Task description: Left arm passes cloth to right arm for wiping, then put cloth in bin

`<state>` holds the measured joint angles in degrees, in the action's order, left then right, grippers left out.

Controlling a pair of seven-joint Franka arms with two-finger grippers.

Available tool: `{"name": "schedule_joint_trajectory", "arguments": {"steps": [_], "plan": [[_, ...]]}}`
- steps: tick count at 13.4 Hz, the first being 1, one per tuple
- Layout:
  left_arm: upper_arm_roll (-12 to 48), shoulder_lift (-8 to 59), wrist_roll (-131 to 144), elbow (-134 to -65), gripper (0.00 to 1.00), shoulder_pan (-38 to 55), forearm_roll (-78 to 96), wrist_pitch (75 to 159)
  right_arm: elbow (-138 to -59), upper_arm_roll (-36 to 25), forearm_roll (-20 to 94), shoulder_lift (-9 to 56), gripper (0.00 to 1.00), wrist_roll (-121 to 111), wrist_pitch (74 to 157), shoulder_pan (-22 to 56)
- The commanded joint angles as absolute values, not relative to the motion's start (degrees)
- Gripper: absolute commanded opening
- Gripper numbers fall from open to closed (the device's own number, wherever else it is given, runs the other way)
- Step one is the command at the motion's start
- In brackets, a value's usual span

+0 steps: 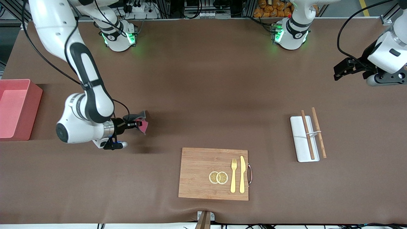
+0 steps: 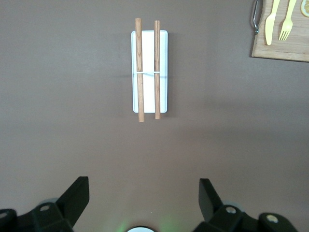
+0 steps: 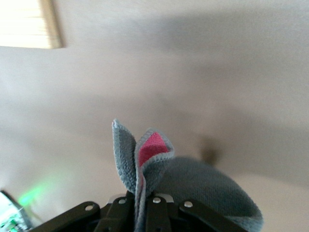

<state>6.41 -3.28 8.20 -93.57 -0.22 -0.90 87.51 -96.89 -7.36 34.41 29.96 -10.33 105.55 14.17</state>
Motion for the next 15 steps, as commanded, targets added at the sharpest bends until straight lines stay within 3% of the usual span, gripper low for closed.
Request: {"name": "schedule_joint_trajectory", "arguments": {"steps": [1,8,15], "plan": [[6.9,-3.7,8.1,-92.9,1.00,-0.3,0.0,86.9,-99.6,-9.2,29.7,20.5,0.00,-9.1,99.8,12.1],[8.5,-3.4,8.3,-92.4,1.00,-0.4,-0.1,86.7,-98.9,-13.2,8.1,9.8,0.00,-11.9,88.1,6.4],[8.7,-4.9,8.5,-91.9,1.00,-0.9,0.3,86.3,-89.4,-13.2,-3.5,13.3,0.00,-29.3,83.1,-10.7]]}}
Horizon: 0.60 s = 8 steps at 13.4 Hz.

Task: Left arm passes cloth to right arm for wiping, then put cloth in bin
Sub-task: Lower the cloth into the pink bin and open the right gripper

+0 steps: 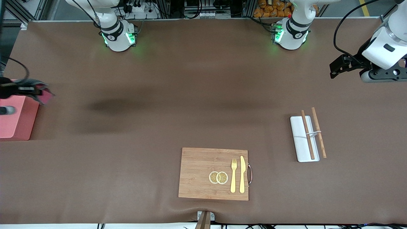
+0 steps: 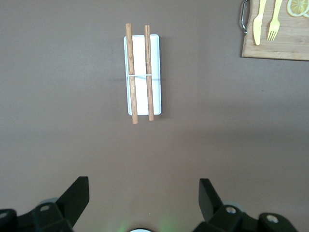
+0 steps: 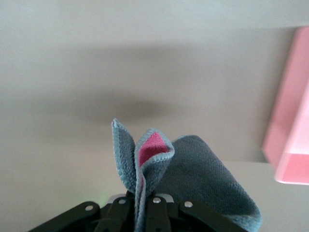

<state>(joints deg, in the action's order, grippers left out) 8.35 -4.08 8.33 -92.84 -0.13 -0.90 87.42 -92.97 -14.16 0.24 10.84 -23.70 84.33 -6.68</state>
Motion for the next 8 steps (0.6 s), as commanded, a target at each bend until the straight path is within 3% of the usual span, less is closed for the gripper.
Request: {"name": "schedule_joint_trajectory", "arguments": {"steps": [1,4,8], "plan": [[8.8,-4.6,8.4,-92.5,1.00,-0.9,0.7,86.3,-87.5,-13.2,-6.3,15.3,0.00,-32.2,83.3,-12.9],[9.4,-4.9,9.5,-92.8,1.00,-0.9,1.1,85.6,-79.5,-13.3,-8.6,23.6,0.00,-40.0,84.2,-19.1],[9.4,-4.1,9.5,-92.8,1.00,-0.8,0.5,87.5,-77.8,-13.2,-13.6,30.7,0.00,-41.9,95.3,-24.4]]}}
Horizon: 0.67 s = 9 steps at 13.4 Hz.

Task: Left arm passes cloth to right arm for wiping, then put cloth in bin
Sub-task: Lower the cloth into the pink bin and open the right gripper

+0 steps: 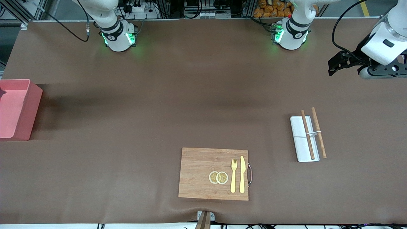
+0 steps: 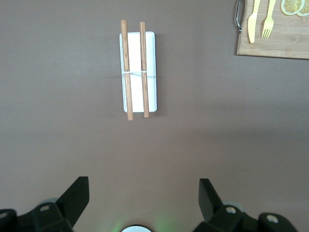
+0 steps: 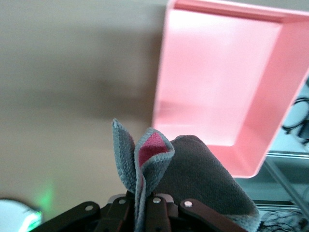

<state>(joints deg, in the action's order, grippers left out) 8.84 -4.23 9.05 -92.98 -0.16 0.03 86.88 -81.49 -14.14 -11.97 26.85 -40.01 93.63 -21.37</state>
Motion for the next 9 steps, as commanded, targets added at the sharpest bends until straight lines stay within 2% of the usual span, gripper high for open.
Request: {"name": "schedule_joint_trajectory", "arguments": {"steps": [1,4,6,7,8,9], "plan": [[9.4,-4.0,9.5,-92.8,1.00,-0.8,0.5,87.5,-77.8,-13.1,-13.4,32.1,0.00,-44.4,98.2,-26.3],[8.9,-3.7,9.1,-92.7,1.00,-1.0,0.5,87.8,-77.8,-12.8,-12.8,36.9,0.00,-46.8,108.3,-30.6],[8.8,-3.7,8.7,-92.7,1.00,-1.0,0.6,87.9,-78.0,-12.7,-10.0,39.4,0.00,-48.9,111.9,-32.7],[8.7,-3.7,8.6,-92.6,1.00,-1.0,0.8,88.0,-78.0,-12.7,-8.0,40.6,0.14,-49.7,112.1,-33.1],[8.7,-3.6,8.6,-91.7,1.00,-1.0,0.8,88.0,-78.0,-12.7,-7.3,41.2,0.74,-49.8,112.2,-33.0],[8.7,-3.5,8.6,-91.6,1.00,-1.0,0.8,87.9,-78.0,-12.7,-6.8,41.3,1.00,-49.8,112.2,-33.0]]}}
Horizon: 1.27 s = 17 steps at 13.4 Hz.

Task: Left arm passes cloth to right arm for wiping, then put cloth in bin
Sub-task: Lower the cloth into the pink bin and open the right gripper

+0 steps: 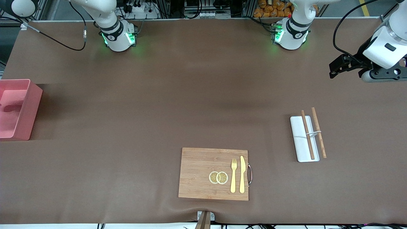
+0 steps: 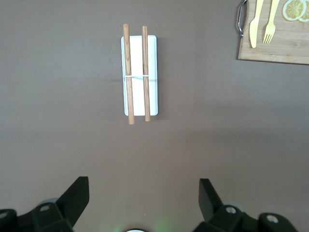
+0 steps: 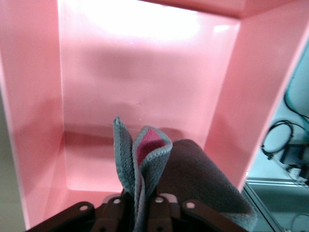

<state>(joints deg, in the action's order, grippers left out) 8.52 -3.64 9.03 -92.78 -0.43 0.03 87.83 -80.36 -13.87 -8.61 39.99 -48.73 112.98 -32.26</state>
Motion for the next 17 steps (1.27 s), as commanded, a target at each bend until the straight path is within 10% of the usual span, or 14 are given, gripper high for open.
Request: {"name": "schedule_joint_trajectory", "arguments": {"steps": [1,17], "plan": [[8.7,-3.6,8.5,-91.4,1.00,-1.0,0.6,87.9,-78.0,-12.7,-6.1,41.0,1.00,-49.8,111.9,-32.7],[5.1,-5.1,8.3,-91.0,1.00,-0.4,0.9,87.6,-80.6,-12.5,-5.9,18.0,1.00,-21.1,84.1,-2.9]]}}
